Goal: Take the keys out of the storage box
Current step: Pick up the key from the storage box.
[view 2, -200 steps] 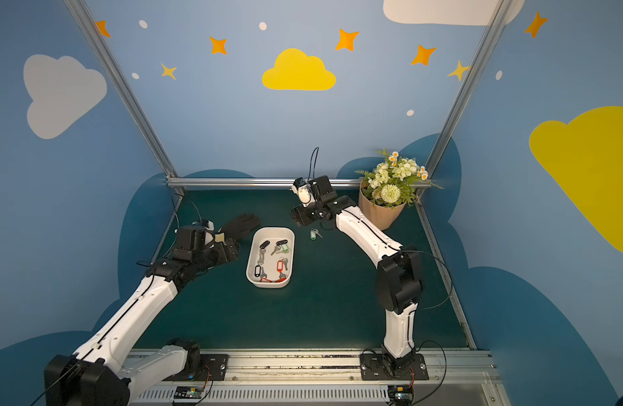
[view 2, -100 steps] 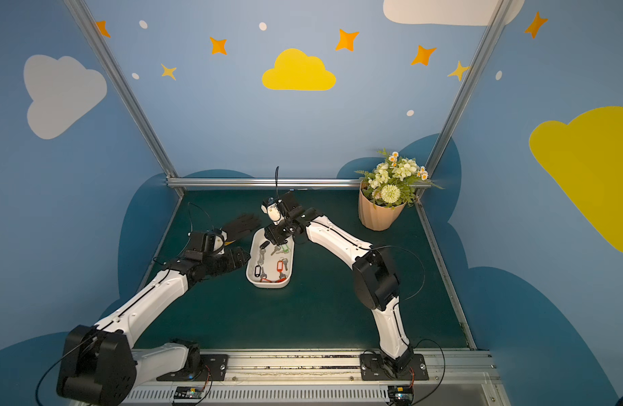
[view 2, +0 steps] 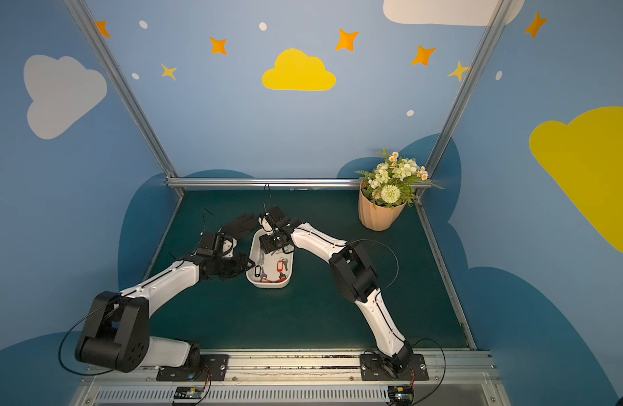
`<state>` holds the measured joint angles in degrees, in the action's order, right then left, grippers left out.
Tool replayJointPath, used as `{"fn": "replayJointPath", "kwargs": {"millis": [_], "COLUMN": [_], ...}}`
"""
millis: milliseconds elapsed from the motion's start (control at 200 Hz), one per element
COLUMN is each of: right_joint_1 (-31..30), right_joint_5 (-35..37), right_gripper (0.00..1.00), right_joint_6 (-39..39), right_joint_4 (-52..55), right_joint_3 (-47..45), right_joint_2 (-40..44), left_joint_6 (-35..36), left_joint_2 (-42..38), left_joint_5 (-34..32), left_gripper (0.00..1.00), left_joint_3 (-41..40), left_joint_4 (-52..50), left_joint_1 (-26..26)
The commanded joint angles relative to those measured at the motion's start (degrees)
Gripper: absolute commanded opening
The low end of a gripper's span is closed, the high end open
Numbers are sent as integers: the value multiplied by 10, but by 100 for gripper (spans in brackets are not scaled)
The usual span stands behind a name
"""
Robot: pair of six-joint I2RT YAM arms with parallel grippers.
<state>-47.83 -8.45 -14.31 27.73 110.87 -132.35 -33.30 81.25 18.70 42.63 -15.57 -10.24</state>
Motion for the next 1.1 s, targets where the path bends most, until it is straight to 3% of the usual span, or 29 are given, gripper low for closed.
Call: {"fn": "replayJointPath", "kwargs": {"millis": [0,145,360,681,1091], "right_joint_1": [-6,-11,-17,-24,-30], "right_joint_5": [4,4,15,33,47], "right_gripper": [54,51,41,31,28], "right_joint_6": [-15,-12,5,14,15], "right_joint_4": [-8,-6,-3,4,19], "right_joint_3": [31,52,72,96,128], "right_joint_2": [-23,-44,-66,-87,-117], "left_joint_6": [6,19,24,27,30], "left_joint_2": [8,18,23,30,33], "left_joint_5": [12,10,9,11,11], "left_gripper": [48,39,34,33,31], "left_joint_3": [16,27,33,39,43], "left_joint_4": [5,-14,-18,-20,-24], "left_joint_1": [1,2,2,1,1]}}
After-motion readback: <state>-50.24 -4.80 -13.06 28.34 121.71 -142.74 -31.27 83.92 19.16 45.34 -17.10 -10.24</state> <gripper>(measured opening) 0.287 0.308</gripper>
